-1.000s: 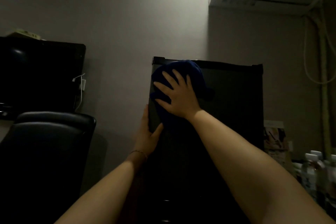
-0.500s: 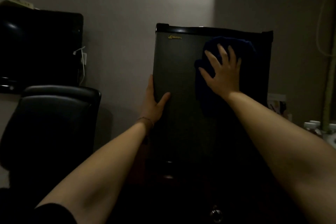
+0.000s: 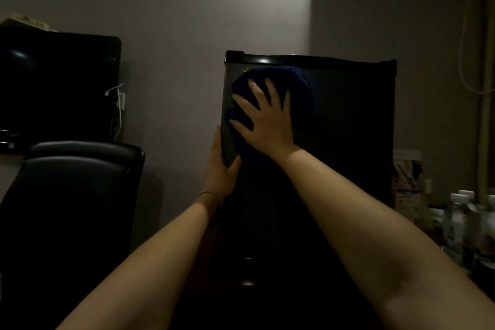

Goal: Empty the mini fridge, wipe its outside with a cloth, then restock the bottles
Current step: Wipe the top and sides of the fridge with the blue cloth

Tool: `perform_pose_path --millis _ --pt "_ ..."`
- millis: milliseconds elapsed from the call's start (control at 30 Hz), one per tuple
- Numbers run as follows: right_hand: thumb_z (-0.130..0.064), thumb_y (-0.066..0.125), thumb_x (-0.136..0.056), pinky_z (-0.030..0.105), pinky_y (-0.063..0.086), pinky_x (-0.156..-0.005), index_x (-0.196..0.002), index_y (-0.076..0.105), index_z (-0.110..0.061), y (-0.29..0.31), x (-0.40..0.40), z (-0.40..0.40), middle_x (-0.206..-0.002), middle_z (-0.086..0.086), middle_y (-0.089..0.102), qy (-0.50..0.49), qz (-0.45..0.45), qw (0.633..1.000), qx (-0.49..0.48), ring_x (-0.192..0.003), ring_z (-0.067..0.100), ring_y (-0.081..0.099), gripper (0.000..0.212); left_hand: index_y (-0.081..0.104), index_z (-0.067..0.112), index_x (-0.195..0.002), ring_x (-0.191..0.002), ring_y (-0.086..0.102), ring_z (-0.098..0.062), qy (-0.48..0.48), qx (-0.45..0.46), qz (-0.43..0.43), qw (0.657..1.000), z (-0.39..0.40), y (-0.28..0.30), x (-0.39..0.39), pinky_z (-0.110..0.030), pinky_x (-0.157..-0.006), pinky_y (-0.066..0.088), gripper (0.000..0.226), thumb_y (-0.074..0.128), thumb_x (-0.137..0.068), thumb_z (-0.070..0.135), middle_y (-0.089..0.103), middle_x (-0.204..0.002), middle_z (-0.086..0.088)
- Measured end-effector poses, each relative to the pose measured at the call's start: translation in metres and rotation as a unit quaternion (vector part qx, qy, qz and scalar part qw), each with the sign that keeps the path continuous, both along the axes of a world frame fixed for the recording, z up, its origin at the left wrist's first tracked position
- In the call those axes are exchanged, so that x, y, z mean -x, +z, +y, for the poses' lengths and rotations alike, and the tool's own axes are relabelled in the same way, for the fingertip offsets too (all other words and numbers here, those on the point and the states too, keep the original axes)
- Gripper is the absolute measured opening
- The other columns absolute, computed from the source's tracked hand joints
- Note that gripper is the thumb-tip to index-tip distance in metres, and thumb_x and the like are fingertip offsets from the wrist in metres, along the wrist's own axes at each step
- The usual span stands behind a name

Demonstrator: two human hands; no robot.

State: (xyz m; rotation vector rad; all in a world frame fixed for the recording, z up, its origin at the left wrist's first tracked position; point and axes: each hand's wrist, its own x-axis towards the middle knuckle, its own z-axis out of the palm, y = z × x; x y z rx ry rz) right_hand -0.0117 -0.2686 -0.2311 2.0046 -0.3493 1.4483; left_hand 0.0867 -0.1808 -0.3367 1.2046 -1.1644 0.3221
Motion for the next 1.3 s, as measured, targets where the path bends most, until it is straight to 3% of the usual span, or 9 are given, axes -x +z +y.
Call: perform_pose_path --millis 167,367,500,667,833,1000,1067,1133,1300 --pt "-0.062 0.045 -0.095 0.066 0.008 -0.116 -0.148 0.043 -0.037 0.028 -0.009 -0.001 -0.163 0.002 0.028 0.022 0.068 0.996 0.047 -0.151 0.034 0.015 0.058 0.004 0.034 -0.158 -0.14 0.023 0.002 0.002 0.012 0.002 1.0 -0.002 0.0 0.002 -0.026 -0.114 0.026 0.084 0.061 -0.096 0.039 0.015 -0.162 0.016" --pt "-0.062 0.045 -0.094 0.061 0.002 -0.118 -0.15 0.036 -0.039 0.048 0.027 -0.019 -0.165 -0.001 0.019 0.018 -0.009 0.999 -0.043 -0.152 0.03 0.005 0.061 0.0 0.034 -0.158 -0.135 0.019 0.001 0.012 -0.014 0.003 1.0 0.0 0.002 0.001 -0.025 -0.112 0.023 0.088 0.061 -0.095 0.04 0.01 -0.164 0.01" --pt "-0.061 0.048 -0.095 0.061 0.003 -0.118 -0.149 0.038 -0.039 0.044 0.073 -0.047 -0.165 0.0 0.019 0.021 -0.069 0.992 -0.1 -0.152 0.03 0.006 0.06 -0.001 0.035 -0.157 -0.147 0.023 -0.017 0.004 -0.02 0.006 1.0 0.002 0.002 -0.001 -0.041 -0.12 0.025 0.089 0.062 -0.094 0.04 0.01 -0.165 0.005" --pt "-0.059 0.048 -0.096 0.066 0.014 -0.116 -0.149 0.041 -0.035 0.014 0.133 -0.087 -0.164 0.003 0.022 0.025 -0.126 0.983 -0.133 -0.151 0.033 0.011 0.059 -0.001 0.036 -0.157 -0.147 0.025 -0.019 -0.024 -0.027 0.023 0.999 0.007 0.003 0.001 -0.046 -0.12 0.026 0.09 0.062 -0.093 0.039 0.013 -0.165 0.004" --pt "-0.058 0.045 -0.095 0.071 0.024 -0.109 -0.147 0.047 -0.026 -0.058 0.159 -0.107 -0.16 0.01 0.03 0.006 -0.092 0.992 -0.088 -0.147 0.039 0.02 0.061 -0.002 0.035 -0.157 -0.147 0.023 -0.019 -0.017 -0.024 0.025 0.999 0.006 0.003 0.002 -0.044 -0.121 0.024 0.089 0.061 -0.094 0.039 0.011 -0.165 0.004" --pt "-0.056 0.049 -0.091 0.074 0.023 -0.107 -0.146 0.043 -0.031 -0.137 0.142 -0.097 -0.16 0.011 0.03 -0.003 -0.062 0.996 -0.069 -0.148 0.041 0.021 0.06 0.0 0.034 -0.158 -0.147 0.021 -0.015 -0.019 -0.017 0.023 0.999 0.006 0.003 0.001 -0.031 -0.117 0.02 0.088 0.061 -0.095 0.037 0.011 -0.165 0.005" --pt "-0.057 0.048 -0.09 0.074 0.021 -0.109 -0.147 0.041 -0.033 -0.155 0.123 -0.085 -0.161 0.009 0.027 -0.026 -0.059 0.995 -0.076 -0.149 0.039 0.017 0.062 0.0 0.035 -0.157 -0.146 0.023 -0.015 -0.026 -0.014 0.025 0.999 0.005 0.001 0.0 -0.035 -0.12 0.022 0.087 0.061 -0.095 0.038 0.012 -0.165 0.006" --pt "-0.059 0.047 -0.09 0.072 0.018 -0.111 -0.147 0.04 -0.035 -0.158 0.099 -0.068 -0.162 0.007 0.025 -0.037 -0.062 0.994 -0.079 -0.15 0.038 0.017 0.062 0.0 0.038 -0.157 -0.146 0.025 -0.015 -0.025 -0.018 0.031 0.999 0.006 -0.004 -0.001 -0.04 -0.12 0.026 0.087 0.061 -0.095 0.041 0.014 -0.164 0.006" --pt "-0.056 0.054 -0.091 0.069 0.015 -0.112 -0.145 0.047 -0.035 -0.116 0.046 -0.034 -0.161 0.005 0.031 0.011 -0.009 1.0 0.003 -0.149 0.036 0.02 0.058 0.002 0.035 -0.157 -0.141 0.027 -0.006 -0.031 -0.014 0.035 0.999 0.008 -0.011 0.003 -0.032 -0.118 0.028 0.083 0.059 -0.097 0.039 0.018 -0.163 0.008"
